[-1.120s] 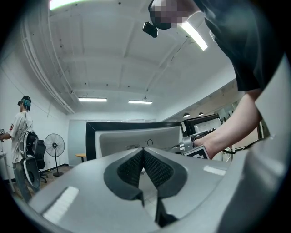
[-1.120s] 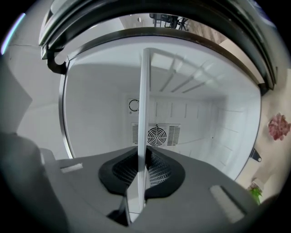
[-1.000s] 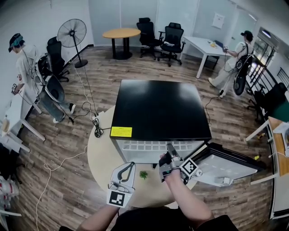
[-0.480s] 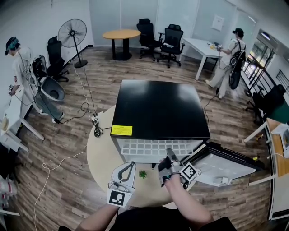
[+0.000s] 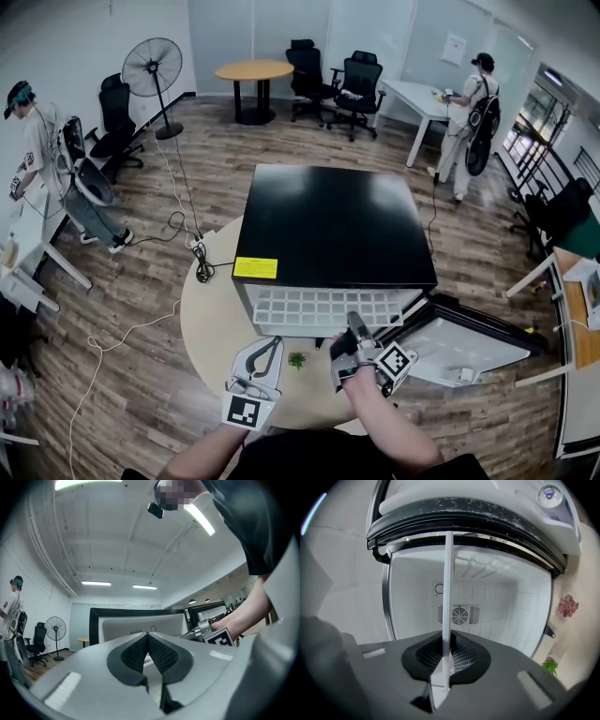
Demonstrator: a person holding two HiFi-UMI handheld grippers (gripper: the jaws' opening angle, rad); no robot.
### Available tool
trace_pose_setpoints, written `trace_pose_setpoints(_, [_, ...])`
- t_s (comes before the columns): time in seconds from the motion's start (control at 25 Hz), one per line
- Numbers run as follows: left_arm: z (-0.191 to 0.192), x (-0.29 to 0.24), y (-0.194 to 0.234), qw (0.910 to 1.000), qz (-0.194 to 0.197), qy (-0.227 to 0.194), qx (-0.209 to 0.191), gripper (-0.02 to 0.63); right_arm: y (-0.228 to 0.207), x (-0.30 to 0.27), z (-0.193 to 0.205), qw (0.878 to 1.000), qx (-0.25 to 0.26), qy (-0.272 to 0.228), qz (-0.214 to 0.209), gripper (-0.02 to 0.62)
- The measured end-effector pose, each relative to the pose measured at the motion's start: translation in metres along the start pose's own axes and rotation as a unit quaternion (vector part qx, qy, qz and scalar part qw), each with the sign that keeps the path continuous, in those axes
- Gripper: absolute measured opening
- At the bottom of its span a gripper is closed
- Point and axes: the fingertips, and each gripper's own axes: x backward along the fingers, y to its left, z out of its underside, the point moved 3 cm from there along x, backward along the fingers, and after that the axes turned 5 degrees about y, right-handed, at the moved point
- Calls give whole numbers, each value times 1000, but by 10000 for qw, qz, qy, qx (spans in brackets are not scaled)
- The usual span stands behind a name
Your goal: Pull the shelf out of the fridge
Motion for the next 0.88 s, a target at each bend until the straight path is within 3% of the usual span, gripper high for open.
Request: trace_pose_setpoints(0.88, [-21,-3,-3,9999,15,-122,78,-2,13,21,10,9998,-43,74,171,32])
